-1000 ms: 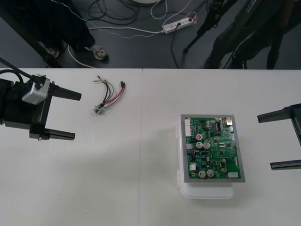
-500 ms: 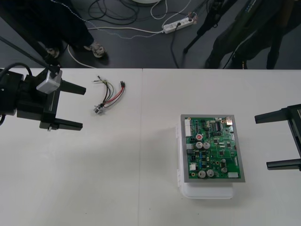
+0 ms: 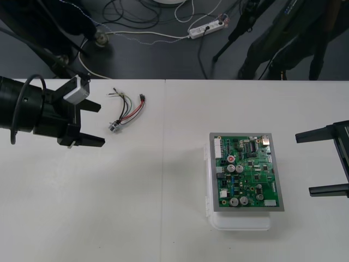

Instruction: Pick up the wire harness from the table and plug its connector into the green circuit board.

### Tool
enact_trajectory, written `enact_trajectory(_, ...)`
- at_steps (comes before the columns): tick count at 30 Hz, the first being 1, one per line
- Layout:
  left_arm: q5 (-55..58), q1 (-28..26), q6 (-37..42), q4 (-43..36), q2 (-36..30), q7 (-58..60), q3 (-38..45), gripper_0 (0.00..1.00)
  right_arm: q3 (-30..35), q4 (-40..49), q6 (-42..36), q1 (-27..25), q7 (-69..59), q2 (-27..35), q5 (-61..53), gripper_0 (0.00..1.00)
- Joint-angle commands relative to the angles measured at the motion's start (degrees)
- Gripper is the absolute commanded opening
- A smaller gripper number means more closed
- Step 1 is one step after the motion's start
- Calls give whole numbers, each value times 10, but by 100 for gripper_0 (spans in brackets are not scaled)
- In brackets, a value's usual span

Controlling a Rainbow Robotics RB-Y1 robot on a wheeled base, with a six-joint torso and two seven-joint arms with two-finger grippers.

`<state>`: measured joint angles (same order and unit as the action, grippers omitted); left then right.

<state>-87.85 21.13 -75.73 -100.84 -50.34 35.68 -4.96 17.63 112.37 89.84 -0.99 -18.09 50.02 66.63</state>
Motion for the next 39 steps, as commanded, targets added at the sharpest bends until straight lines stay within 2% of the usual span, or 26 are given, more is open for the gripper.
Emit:
enact_trajectory(1, -37, 22, 92, -32, -43, 68, -36, 100, 16, 1, 2, 14, -38, 2, 1, 100)
enact_trajectory(7, -95, 37, 135, -38, -49, 135, -81, 100, 16, 2, 2, 21, -48, 2, -5, 100)
enact_trajectory(17, -206, 83, 161, -34, -49, 260, -148, 100, 16, 1, 2, 30, -65, 2, -18, 100)
enact_trajectory(22, -225, 106, 170, -14, -49, 311, -175, 100, 16, 1, 2, 38, -75, 2, -22, 100)
enact_trajectory(39, -238, 187, 204, 105, -48, 319, -262, 100, 19, 2, 2, 42, -77, 1, 5, 100)
